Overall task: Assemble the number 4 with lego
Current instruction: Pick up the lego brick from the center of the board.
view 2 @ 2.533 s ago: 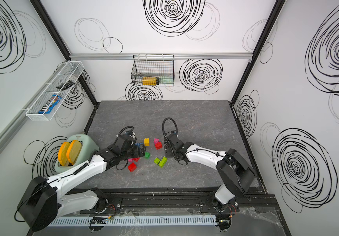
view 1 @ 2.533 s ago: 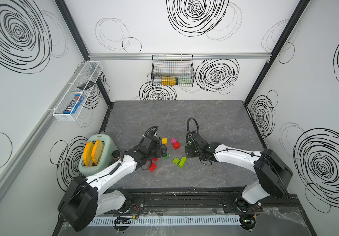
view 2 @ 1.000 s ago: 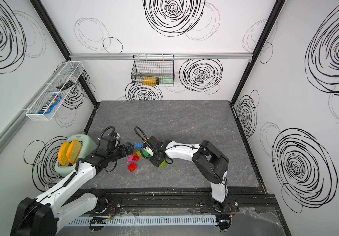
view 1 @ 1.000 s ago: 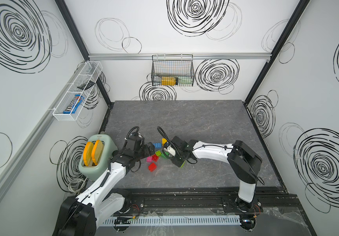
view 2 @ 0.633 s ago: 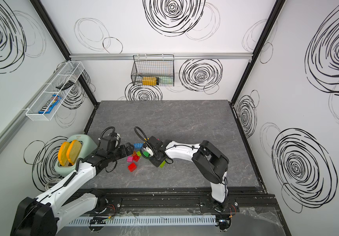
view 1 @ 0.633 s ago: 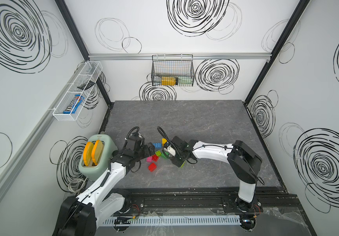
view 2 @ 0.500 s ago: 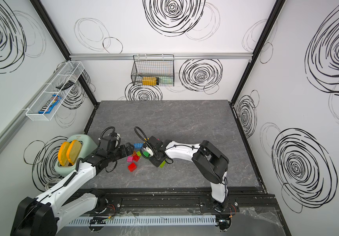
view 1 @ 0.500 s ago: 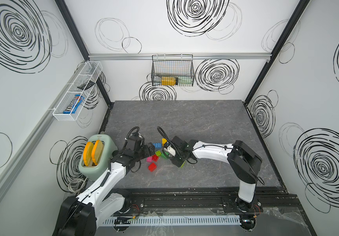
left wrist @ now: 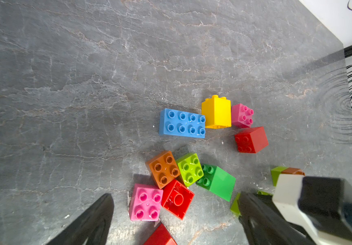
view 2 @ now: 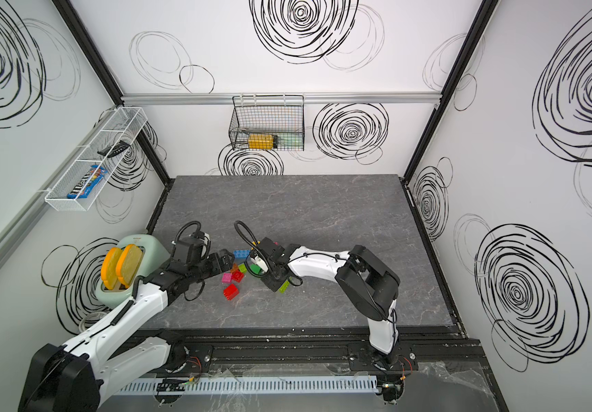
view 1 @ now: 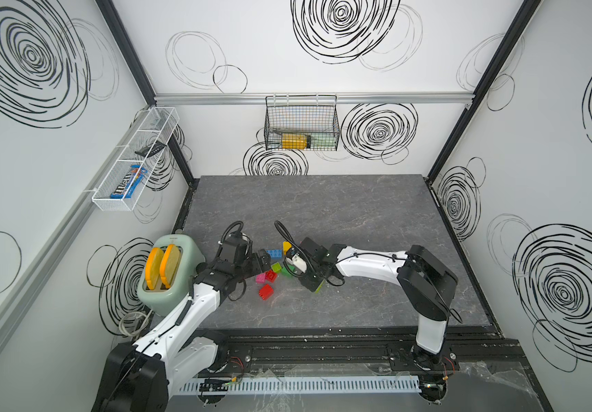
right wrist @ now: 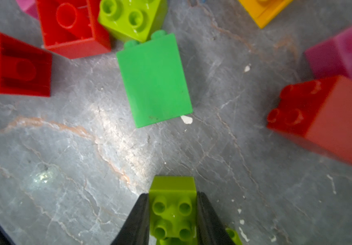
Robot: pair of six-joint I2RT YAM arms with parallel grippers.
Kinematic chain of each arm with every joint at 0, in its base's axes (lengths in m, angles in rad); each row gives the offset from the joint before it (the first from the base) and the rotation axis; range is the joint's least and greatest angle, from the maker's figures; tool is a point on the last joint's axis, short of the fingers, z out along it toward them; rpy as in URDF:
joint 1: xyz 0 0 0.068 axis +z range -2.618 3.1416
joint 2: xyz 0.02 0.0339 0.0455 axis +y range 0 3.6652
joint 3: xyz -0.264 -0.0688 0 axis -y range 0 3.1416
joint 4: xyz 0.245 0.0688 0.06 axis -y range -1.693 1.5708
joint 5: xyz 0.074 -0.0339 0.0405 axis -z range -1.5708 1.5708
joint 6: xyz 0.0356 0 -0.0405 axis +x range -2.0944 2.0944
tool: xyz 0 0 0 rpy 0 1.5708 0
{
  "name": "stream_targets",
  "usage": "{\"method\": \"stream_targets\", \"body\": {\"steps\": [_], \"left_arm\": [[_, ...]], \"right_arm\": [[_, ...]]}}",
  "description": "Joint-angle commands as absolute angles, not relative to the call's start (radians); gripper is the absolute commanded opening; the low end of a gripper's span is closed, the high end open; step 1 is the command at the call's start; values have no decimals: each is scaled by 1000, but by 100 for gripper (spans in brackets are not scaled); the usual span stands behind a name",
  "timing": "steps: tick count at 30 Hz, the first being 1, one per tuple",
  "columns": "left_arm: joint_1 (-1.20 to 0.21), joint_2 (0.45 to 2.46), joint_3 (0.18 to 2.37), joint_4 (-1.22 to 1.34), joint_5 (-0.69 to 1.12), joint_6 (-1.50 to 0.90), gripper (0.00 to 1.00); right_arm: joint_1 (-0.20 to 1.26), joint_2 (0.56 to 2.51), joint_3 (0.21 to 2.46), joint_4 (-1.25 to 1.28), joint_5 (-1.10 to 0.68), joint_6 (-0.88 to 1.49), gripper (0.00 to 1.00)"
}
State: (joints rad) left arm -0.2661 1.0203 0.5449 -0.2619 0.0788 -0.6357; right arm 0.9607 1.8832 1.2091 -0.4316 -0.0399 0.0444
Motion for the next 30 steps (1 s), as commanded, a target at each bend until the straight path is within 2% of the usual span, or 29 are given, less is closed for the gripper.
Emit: {"method": "stream_targets", "body": {"steps": [1, 5, 8, 12, 16, 19, 22, 25, 30], "left_arm": [[-260, 1020, 535, -236, 81, -641, 96], [-280, 1027, 544, -238, 72, -636, 96], [-358, 1044, 580, -250, 33, -610, 96], [-535, 1134, 696, -286, -31, -545, 97], [-682, 1284, 815, -277, 22, -523, 99], [-771, 1413, 894, -245, 108, -536, 91], [-822, 1530, 964, -208, 208, -550, 76], [-833, 1620, 1015, -176, 281, -569, 62], [-819, 1711, 1072, -155, 296, -576, 48]], "right_arm": [[944, 1847, 1201, -432, -50, 54, 25], [889, 1741, 1165, -361, -103, 106, 15], [817, 1635, 1101, -285, -147, 178, 0], [666, 1521, 992, -239, -249, 281, 0], [534, 1490, 933, -270, -313, 299, 0], [488, 1500, 942, -348, -308, 269, 0], [476, 1510, 957, -407, -319, 224, 0], [476, 1520, 971, -448, -326, 200, 0], [478, 1534, 978, -458, -338, 195, 0]]}}
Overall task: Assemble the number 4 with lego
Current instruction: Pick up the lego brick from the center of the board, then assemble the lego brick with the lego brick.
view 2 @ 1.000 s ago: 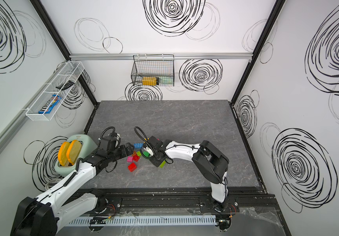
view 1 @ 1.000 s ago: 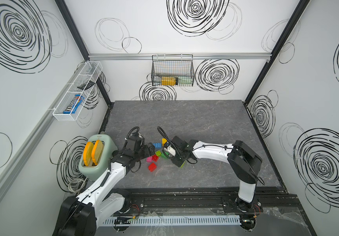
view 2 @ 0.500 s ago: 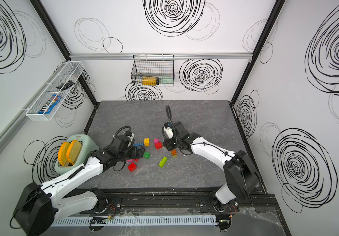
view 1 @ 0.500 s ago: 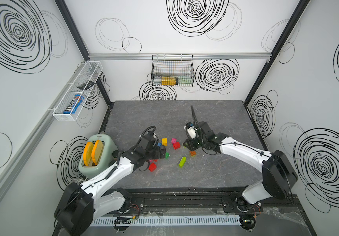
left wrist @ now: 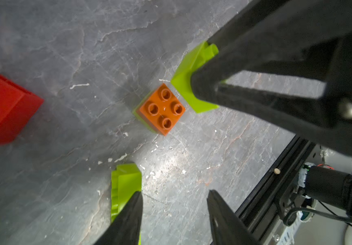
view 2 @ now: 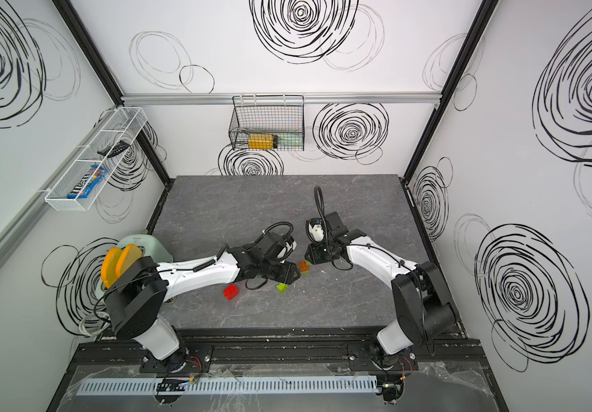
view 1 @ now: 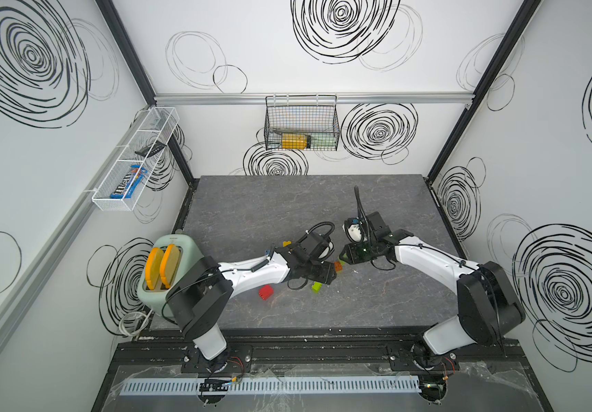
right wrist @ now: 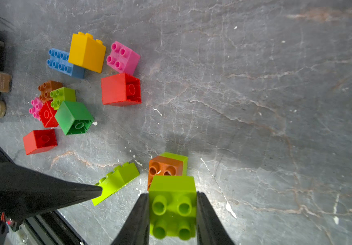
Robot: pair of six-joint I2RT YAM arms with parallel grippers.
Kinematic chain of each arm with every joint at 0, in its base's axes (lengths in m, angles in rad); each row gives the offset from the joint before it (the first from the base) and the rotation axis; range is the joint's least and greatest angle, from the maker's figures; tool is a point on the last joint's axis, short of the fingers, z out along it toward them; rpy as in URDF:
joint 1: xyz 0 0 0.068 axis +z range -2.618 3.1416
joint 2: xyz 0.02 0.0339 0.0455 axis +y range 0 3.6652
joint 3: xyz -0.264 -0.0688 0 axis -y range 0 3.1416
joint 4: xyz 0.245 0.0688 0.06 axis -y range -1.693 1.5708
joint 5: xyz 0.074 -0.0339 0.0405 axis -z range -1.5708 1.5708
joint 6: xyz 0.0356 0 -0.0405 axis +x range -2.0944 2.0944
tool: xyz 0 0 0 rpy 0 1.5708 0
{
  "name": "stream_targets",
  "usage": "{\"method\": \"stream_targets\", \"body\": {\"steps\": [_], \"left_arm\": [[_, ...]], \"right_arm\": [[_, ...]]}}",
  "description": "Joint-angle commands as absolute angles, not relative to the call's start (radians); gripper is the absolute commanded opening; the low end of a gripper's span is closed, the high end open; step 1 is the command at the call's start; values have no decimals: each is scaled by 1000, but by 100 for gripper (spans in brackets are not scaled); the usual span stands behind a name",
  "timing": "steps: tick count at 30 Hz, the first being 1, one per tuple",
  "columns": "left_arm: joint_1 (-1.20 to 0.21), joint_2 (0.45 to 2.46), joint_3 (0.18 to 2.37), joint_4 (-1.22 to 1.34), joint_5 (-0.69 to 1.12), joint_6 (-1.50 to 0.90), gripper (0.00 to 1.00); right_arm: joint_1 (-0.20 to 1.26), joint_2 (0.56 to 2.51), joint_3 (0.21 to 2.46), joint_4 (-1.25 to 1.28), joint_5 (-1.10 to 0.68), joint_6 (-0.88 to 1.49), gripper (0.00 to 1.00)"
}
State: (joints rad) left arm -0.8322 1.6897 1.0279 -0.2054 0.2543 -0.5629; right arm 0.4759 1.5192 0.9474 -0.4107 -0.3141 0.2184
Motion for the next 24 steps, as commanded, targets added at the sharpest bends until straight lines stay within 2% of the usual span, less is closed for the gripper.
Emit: {"method": "stream_targets", "body": {"steps": [1, 4, 15, 24], "left_arm": [[-815, 1724, 1078, -149, 293, -582, 45], [-799, 1742, 1073, -120, 296, -605, 41], [-768, 1812, 1097, -87, 302, -607, 34], [-761, 1839, 1072, -54, 305, -600, 24]], "right_arm": [[478, 1539, 981, -461, -345, 192, 0], [480, 1556, 987, -466, -348, 191, 0], [503, 1622, 1009, -467, -345, 205, 0], [558, 1644, 988, -475, -197, 263, 0]]}}
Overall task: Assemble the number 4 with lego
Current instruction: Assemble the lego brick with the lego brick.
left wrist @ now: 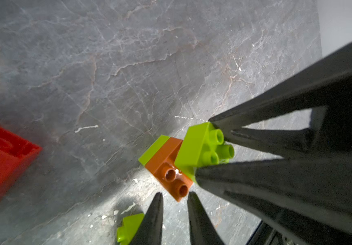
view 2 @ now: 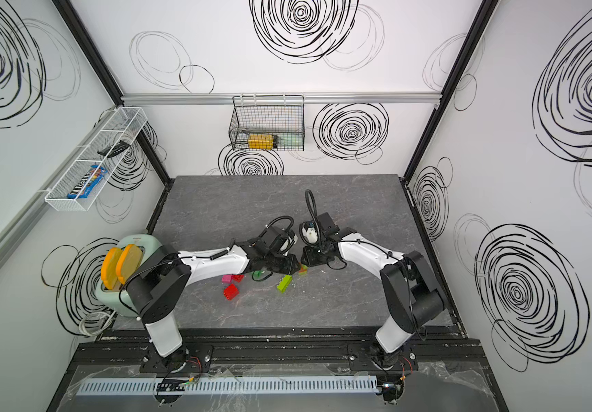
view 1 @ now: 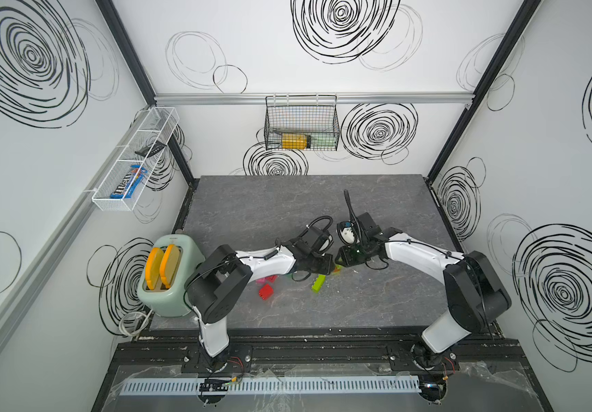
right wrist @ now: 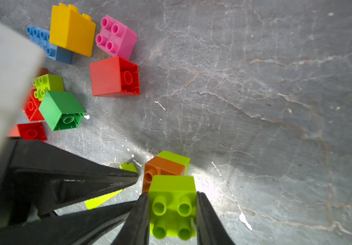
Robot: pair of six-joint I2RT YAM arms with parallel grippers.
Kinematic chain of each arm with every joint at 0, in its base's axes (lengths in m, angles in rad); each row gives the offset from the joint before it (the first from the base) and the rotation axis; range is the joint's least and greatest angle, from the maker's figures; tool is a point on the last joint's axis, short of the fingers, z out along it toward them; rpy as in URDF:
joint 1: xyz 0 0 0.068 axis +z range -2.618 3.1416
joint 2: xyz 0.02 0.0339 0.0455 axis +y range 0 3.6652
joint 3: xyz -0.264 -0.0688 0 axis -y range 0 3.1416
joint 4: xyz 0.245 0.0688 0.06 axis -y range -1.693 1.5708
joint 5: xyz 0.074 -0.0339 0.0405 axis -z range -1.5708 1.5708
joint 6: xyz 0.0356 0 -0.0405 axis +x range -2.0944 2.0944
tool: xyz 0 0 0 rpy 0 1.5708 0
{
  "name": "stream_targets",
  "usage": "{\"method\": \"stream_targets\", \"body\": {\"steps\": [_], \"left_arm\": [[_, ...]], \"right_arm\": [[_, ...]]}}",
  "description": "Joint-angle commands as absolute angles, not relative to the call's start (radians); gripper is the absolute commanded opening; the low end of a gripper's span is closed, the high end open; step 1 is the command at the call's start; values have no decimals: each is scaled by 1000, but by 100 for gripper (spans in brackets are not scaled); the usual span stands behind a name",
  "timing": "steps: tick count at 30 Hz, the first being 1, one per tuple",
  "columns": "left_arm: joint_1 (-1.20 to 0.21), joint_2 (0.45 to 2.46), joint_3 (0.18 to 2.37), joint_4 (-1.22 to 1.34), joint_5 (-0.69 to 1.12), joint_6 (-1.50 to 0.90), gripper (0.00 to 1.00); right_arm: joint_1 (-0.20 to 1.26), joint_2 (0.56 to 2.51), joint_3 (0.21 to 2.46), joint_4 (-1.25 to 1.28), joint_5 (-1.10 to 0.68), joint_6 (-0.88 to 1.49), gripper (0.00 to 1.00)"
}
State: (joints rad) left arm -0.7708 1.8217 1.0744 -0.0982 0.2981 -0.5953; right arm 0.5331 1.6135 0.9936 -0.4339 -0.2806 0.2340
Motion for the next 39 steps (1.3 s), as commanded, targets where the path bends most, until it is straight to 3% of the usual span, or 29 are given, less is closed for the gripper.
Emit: {"method": "stream_targets", "body": {"steps": [1, 11, 23, 26, 34, 39], "left_arm": [[-761, 1838, 1062, -46, 305, -604, 23], [-729, 1838, 1004, -18, 317, -602, 18], [-724, 1837, 939, 22, 348, -612, 11], [-721, 1833, 933, 21, 351, -608, 10], [-695, 1803, 928, 16, 365, -586, 12], [-675, 1682, 912, -12, 355, -566, 22]], "right_arm": [[570, 1647, 985, -482, -178, 277, 0], [663, 1697, 965, -511, -73, 433, 0], [707, 1638, 882, -380, -101, 587, 0], [737, 1646, 901, -415, -10, 584, 0], [832, 1764, 883, -565, 231, 600, 0], [836, 1752, 861, -526, 179, 634, 0]]}}
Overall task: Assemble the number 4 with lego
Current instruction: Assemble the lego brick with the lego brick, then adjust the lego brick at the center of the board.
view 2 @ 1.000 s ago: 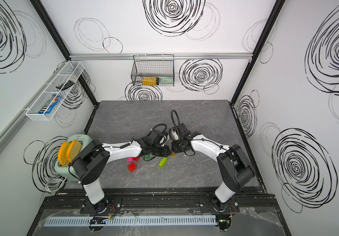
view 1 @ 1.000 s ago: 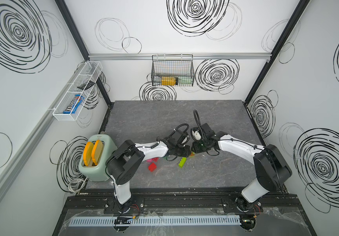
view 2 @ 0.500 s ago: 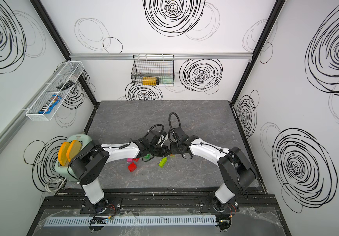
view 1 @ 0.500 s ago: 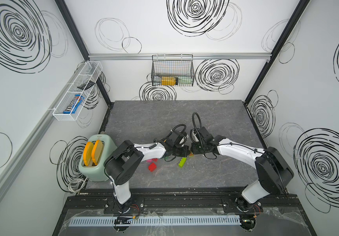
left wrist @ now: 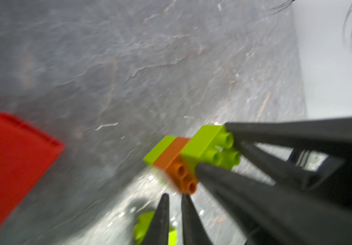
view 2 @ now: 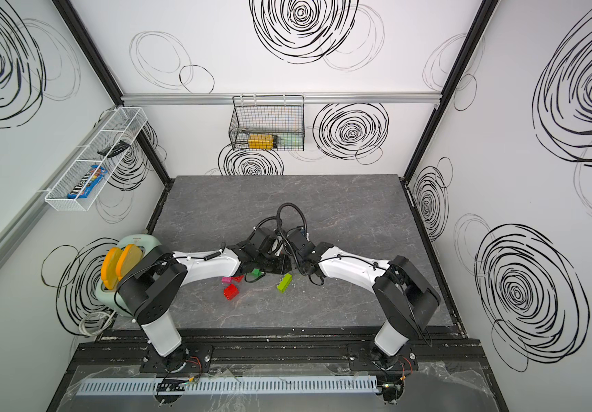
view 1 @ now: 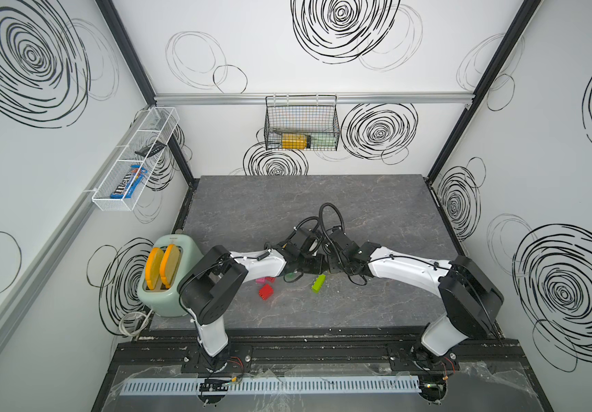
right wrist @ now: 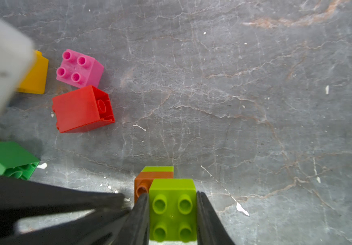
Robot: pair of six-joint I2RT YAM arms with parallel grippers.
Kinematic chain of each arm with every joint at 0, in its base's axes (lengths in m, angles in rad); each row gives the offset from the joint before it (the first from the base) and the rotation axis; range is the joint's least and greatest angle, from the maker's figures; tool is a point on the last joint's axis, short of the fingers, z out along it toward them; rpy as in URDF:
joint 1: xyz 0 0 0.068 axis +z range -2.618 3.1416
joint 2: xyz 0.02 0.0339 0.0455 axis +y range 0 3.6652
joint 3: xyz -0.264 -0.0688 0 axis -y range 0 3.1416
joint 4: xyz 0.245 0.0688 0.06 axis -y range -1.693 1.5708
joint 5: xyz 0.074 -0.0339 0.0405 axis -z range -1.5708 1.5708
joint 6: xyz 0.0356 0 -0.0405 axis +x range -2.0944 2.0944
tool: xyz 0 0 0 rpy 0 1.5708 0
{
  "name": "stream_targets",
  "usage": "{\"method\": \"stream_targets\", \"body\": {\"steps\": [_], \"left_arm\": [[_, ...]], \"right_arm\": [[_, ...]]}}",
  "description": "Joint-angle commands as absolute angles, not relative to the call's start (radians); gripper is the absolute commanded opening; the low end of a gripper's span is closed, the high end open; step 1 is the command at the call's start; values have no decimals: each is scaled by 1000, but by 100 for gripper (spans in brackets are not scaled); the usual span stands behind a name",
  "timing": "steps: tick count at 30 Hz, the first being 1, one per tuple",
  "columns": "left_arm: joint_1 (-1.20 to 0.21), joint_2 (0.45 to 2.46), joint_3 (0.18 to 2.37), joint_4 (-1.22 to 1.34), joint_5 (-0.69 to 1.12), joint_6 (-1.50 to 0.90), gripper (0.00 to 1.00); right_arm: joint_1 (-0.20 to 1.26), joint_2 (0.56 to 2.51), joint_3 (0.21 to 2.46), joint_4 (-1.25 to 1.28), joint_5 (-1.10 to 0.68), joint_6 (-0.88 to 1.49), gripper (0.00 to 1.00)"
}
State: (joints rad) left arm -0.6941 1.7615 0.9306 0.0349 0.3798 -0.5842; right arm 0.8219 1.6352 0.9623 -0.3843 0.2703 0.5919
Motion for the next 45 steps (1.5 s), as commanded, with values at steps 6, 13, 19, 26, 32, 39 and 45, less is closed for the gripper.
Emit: {"method": "stream_targets", "body": {"steps": [6, 13, 19, 26, 32, 39, 45], "left_arm": [[-658, 1544, 854, -89, 227, -524, 44], [-676, 1488, 793, -144, 163, -509, 55], [-740, 1486, 795, -195, 125, -470, 68], [-806, 1539, 820, -211, 132, -431, 74], [-894, 1616, 874, -210, 42, -394, 70], [-991, 1712, 949, -227, -133, -364, 49], [-1035, 1713, 938, -229, -328, -361, 30]], "right_arm": [[828, 1719, 920, -539, 203, 640, 5], [828, 1711, 1020, -541, 228, 655, 30], [830, 1671, 1064, -512, 231, 646, 54], [826, 1539, 1021, -468, 267, 645, 89], [766, 1322, 858, -381, 322, 717, 97], [629, 1054, 623, -250, 267, 692, 97], [573, 945, 560, -259, 246, 661, 97]]}}
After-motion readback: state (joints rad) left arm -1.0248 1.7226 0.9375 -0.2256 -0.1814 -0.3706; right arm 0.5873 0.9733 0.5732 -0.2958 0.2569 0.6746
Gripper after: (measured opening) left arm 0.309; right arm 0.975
